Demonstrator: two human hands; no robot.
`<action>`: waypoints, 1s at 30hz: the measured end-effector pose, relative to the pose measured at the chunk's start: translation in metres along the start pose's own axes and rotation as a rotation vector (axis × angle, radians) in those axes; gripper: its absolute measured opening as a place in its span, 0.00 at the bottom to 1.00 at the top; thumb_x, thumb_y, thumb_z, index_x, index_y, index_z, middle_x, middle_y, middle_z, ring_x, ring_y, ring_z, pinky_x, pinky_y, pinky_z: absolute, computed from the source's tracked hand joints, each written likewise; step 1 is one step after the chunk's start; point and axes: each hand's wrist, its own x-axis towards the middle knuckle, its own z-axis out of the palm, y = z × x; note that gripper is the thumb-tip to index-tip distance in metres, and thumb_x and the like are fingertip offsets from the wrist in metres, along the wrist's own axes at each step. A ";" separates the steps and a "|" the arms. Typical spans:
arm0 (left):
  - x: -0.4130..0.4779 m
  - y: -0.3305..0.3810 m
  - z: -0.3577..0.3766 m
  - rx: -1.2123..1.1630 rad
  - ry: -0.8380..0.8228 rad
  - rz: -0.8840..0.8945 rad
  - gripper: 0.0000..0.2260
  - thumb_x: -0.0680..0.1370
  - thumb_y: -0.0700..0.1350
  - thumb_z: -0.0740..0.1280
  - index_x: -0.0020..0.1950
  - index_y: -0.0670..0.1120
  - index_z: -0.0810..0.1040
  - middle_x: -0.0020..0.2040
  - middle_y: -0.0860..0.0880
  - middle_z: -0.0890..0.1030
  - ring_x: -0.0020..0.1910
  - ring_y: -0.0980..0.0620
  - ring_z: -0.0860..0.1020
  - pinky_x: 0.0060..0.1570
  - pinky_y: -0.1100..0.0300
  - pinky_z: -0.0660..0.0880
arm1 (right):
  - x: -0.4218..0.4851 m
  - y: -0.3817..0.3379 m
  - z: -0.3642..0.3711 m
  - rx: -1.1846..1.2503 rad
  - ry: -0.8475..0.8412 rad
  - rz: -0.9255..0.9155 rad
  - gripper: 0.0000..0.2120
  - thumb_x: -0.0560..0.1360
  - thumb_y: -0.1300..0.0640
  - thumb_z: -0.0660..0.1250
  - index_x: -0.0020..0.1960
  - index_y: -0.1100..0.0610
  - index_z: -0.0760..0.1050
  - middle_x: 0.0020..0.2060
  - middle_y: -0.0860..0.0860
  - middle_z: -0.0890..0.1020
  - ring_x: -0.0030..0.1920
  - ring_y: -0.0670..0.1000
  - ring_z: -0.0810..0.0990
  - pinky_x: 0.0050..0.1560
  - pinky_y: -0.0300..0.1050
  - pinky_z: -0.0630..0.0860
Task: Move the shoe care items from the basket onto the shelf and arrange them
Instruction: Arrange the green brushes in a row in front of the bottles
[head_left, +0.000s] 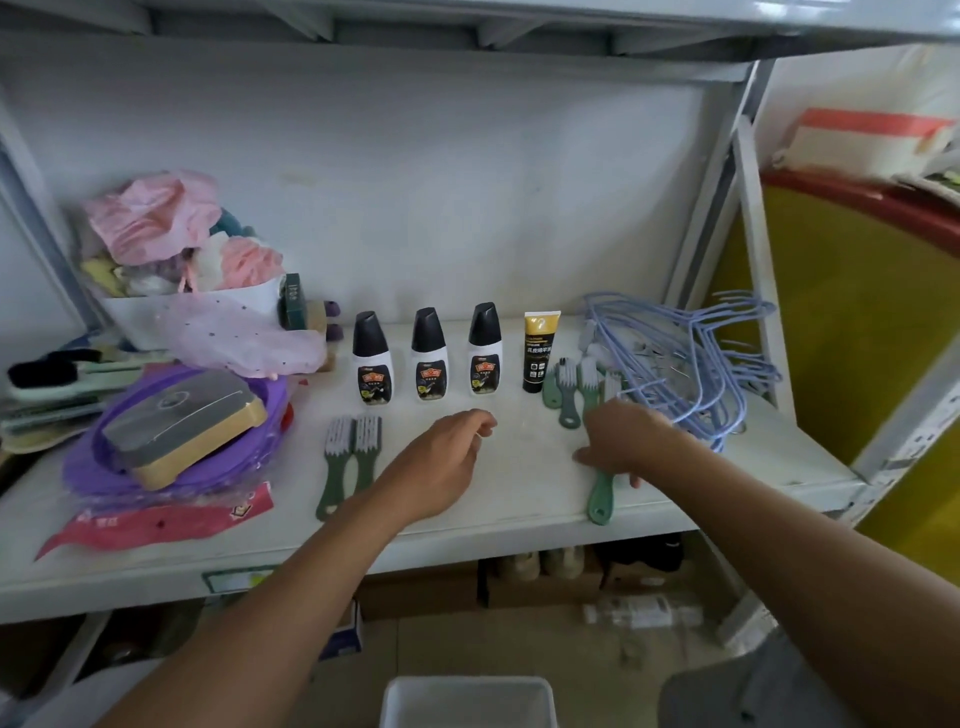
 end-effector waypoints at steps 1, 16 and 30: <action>0.001 -0.002 0.001 0.012 -0.041 0.021 0.14 0.86 0.41 0.56 0.70 0.50 0.71 0.68 0.53 0.75 0.66 0.55 0.73 0.66 0.58 0.71 | 0.002 -0.002 0.004 0.011 -0.003 0.010 0.21 0.79 0.44 0.64 0.65 0.57 0.72 0.59 0.55 0.78 0.50 0.56 0.83 0.50 0.51 0.81; -0.005 -0.026 -0.019 0.070 -0.068 0.078 0.10 0.85 0.44 0.58 0.57 0.53 0.78 0.59 0.58 0.74 0.58 0.58 0.74 0.62 0.57 0.73 | 0.019 -0.007 0.018 0.048 0.034 0.075 0.23 0.77 0.60 0.59 0.71 0.60 0.63 0.60 0.59 0.77 0.58 0.60 0.79 0.46 0.53 0.77; -0.015 -0.040 -0.035 0.110 0.028 0.017 0.07 0.82 0.45 0.63 0.58 0.54 0.77 0.57 0.60 0.74 0.56 0.60 0.75 0.59 0.56 0.76 | 0.010 -0.043 0.012 0.226 0.080 -0.156 0.19 0.76 0.51 0.67 0.61 0.55 0.63 0.43 0.54 0.79 0.35 0.53 0.83 0.42 0.54 0.83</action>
